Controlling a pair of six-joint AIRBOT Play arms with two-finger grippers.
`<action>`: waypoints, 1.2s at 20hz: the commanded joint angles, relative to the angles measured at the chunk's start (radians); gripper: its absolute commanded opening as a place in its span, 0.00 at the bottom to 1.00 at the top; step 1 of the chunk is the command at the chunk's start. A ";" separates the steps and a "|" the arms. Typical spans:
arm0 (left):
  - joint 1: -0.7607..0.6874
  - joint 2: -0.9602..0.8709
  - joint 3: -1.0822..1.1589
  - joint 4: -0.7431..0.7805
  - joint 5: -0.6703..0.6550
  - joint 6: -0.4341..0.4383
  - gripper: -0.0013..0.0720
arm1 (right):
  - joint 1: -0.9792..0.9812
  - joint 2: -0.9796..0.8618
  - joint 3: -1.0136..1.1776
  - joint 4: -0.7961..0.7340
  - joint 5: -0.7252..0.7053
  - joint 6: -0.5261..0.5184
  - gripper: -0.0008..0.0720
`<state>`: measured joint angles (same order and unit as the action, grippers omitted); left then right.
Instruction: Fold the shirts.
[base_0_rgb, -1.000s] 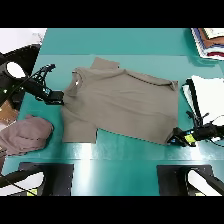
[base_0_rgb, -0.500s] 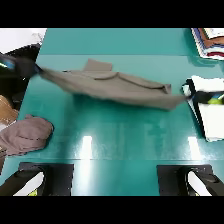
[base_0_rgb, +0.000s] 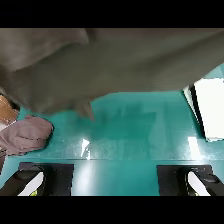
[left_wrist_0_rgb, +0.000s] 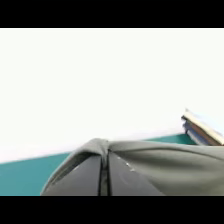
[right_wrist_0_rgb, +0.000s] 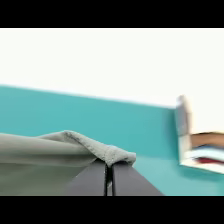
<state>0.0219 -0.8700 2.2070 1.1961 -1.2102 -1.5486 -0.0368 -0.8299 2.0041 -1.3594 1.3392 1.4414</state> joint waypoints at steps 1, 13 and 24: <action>0.000 -0.009 0.031 0.007 0.034 -0.025 0.05 | 0.000 -0.061 0.183 -0.108 0.184 0.020 0.03; -0.053 -0.501 -0.626 0.000 -0.098 0.044 0.06 | 0.035 -0.567 -0.304 -0.102 0.253 0.017 0.03; -0.050 -0.892 -0.383 0.003 0.283 0.067 0.06 | 0.045 -1.027 0.043 -0.099 0.089 0.017 0.03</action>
<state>-0.0277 -1.7115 1.7672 1.1934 -1.0046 -1.4876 0.0067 -1.7908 1.9545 -1.4559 1.4731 1.4590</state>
